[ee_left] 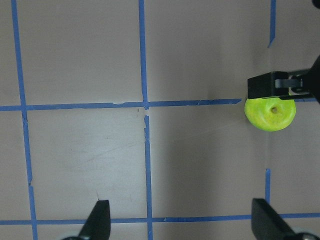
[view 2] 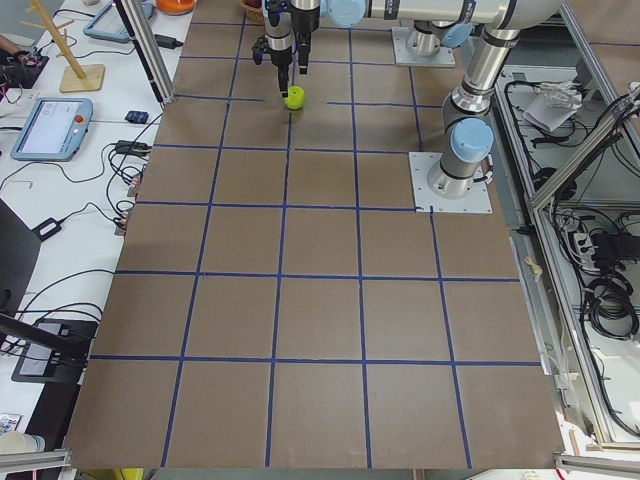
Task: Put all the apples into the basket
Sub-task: 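Reach and grasp the green apple with the right gripper while the left withdraws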
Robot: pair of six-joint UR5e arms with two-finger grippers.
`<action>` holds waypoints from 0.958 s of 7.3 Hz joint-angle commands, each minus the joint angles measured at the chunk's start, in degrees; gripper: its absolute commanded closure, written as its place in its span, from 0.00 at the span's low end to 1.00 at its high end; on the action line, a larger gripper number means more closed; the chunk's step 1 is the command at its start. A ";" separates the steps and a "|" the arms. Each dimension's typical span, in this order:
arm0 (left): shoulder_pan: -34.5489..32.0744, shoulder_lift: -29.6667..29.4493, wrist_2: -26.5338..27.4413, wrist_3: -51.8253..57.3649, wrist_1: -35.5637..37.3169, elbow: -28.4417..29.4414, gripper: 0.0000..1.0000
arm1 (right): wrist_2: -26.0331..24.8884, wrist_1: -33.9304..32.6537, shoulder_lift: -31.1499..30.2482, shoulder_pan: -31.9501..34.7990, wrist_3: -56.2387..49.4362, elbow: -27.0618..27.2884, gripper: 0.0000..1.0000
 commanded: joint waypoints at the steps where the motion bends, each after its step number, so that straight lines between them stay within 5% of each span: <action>1: 1.19 1.76 -0.92 -0.14 -5.73 0.03 0.00 | 0.04 -2.57 0.34 0.34 0.05 4.35 0.00; 2: 1.20 1.85 -0.74 -1.36 -6.01 0.03 0.00 | -0.57 -2.66 0.17 0.43 -0.82 5.15 0.02; 4: 1.11 1.94 -0.92 -1.46 -5.84 0.12 0.00 | 0.21 -3.36 -0.10 0.34 -0.66 4.47 0.74; 5: 1.28 1.94 -0.92 -1.46 -5.84 0.12 0.00 | 1.87 -2.84 -1.58 -0.79 -0.92 1.85 0.85; 7: 1.20 1.85 -1.00 -1.46 -5.58 0.21 0.00 | 0.31 9.32 -5.18 -8.30 -9.37 -4.82 0.89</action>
